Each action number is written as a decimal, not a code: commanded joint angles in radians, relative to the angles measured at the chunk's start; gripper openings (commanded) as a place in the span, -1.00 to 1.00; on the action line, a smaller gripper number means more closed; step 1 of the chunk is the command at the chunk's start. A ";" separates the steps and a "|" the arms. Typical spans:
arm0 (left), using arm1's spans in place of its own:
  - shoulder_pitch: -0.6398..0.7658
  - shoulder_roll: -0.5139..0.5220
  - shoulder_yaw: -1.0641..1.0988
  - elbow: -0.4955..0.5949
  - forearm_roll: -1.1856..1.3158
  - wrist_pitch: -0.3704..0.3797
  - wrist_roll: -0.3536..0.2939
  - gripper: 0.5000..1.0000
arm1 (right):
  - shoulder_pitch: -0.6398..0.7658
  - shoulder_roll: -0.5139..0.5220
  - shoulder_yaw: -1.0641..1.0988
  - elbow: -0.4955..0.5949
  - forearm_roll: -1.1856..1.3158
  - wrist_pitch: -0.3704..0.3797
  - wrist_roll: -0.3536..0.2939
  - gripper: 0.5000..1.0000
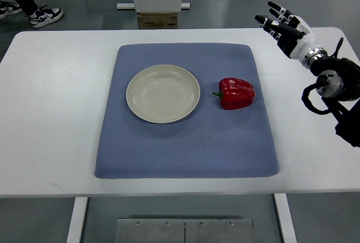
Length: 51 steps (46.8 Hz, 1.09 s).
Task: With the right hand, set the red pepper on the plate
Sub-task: 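Reach the open right hand over the red bell pepper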
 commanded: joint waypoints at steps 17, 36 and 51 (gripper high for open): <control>0.000 0.000 0.000 0.000 0.000 0.000 0.000 1.00 | 0.104 -0.123 -0.282 0.061 -0.232 0.187 0.193 1.00; 0.000 0.000 0.000 0.000 0.000 0.000 0.000 1.00 | 0.295 -0.151 -0.681 0.127 -0.435 0.180 0.342 0.98; 0.000 0.000 0.000 0.000 0.000 0.000 0.000 1.00 | 0.295 -0.140 -0.696 0.145 -0.634 0.173 0.348 0.97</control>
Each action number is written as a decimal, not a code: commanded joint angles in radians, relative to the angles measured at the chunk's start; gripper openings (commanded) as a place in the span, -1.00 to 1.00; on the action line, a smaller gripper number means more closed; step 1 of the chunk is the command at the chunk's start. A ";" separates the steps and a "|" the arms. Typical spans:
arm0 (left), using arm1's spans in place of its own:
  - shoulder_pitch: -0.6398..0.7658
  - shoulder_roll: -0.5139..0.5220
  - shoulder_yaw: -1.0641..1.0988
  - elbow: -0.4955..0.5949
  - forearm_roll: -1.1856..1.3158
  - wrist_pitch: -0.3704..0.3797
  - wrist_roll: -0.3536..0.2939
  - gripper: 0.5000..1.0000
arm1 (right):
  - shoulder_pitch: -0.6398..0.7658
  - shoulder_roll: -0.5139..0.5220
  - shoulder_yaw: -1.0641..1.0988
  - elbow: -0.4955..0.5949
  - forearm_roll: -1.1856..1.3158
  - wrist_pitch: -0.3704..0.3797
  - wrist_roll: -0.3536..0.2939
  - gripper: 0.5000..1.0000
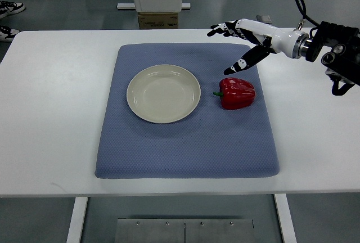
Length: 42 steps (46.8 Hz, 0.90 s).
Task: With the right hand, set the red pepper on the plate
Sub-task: 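Reach the open right hand over the red bell pepper, then lower the right hand and close its fingers around the red pepper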
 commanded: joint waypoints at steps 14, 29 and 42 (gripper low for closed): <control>0.000 0.000 0.000 0.000 0.000 0.000 0.000 1.00 | 0.001 0.019 -0.139 0.015 -0.077 -0.096 0.018 0.94; 0.000 0.000 0.000 0.000 0.000 0.000 0.000 1.00 | 0.003 0.040 -0.214 0.010 -0.083 -0.154 0.014 0.94; 0.000 0.000 0.000 0.000 0.000 0.000 0.000 1.00 | 0.000 0.040 -0.289 0.006 -0.083 -0.200 0.014 0.92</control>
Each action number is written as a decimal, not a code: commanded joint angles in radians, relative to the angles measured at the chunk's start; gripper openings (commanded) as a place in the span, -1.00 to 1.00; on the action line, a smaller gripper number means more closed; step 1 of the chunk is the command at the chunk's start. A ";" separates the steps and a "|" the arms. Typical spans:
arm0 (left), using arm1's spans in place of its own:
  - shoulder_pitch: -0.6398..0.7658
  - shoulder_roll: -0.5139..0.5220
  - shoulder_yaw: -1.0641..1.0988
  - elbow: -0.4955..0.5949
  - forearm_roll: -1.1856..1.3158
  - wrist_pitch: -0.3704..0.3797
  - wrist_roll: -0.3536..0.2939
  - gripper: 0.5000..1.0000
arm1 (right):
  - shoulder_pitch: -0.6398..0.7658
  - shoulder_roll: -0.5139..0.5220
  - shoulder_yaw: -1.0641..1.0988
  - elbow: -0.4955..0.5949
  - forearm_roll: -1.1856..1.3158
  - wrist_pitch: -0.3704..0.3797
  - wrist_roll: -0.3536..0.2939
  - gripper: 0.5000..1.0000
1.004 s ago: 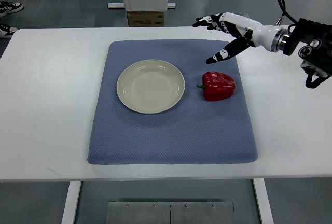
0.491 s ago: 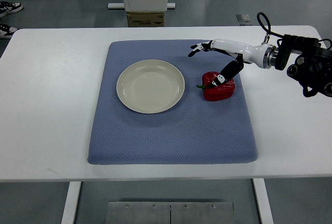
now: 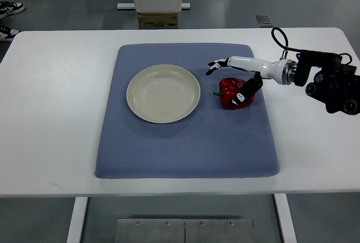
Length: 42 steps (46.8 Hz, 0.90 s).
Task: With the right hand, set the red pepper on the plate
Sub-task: 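Lower the right hand and close its fingers around the red pepper, then lift the pepper with the right hand and carry it over the plate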
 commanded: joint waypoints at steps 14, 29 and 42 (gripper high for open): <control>0.000 0.000 0.000 0.000 0.000 0.000 0.000 1.00 | -0.009 0.006 -0.028 -0.042 0.001 -0.018 -0.014 0.82; 0.000 0.000 0.000 0.000 0.000 0.000 0.000 1.00 | -0.021 0.008 -0.030 -0.057 0.001 -0.018 -0.015 0.64; 0.000 0.000 0.000 0.000 0.000 0.000 0.000 1.00 | -0.032 0.008 -0.030 -0.057 0.001 -0.018 -0.015 0.51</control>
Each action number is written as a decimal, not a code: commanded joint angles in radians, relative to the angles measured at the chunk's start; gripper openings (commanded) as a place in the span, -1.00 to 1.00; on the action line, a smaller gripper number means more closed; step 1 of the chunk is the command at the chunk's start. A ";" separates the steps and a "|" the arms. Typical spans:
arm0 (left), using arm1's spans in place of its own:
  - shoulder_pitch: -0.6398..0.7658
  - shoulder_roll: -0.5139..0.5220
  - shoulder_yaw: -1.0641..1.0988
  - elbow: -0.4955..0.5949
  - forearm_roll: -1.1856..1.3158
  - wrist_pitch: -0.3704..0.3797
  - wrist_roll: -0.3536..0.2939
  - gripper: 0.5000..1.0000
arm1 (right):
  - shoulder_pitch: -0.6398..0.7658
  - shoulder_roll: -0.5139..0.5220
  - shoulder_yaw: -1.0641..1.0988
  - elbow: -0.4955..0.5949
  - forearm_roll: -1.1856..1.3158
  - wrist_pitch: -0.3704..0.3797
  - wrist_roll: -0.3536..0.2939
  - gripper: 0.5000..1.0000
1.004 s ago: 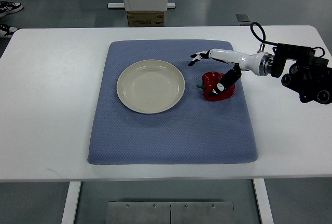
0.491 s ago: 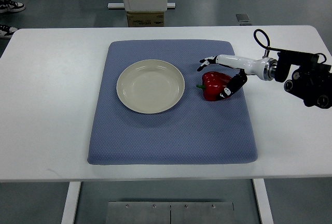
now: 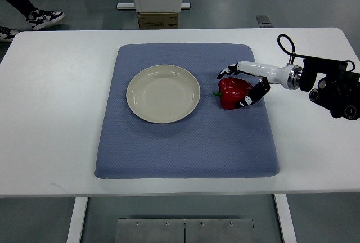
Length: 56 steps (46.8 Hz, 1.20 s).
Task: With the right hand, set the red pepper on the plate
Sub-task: 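Lift the pepper with the right hand and carry it over the plate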
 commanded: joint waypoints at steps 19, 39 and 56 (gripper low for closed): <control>0.000 0.000 0.000 0.000 0.000 0.000 0.000 1.00 | -0.003 -0.002 0.001 -0.006 0.003 0.000 -0.001 -1.00; 0.000 0.000 0.000 0.000 0.000 0.000 0.000 1.00 | 0.056 0.023 0.057 -0.035 0.040 0.002 -0.051 -1.00; 0.000 0.000 0.000 0.000 0.000 0.000 0.000 1.00 | 0.130 0.173 0.060 -0.037 0.041 0.006 -0.123 -1.00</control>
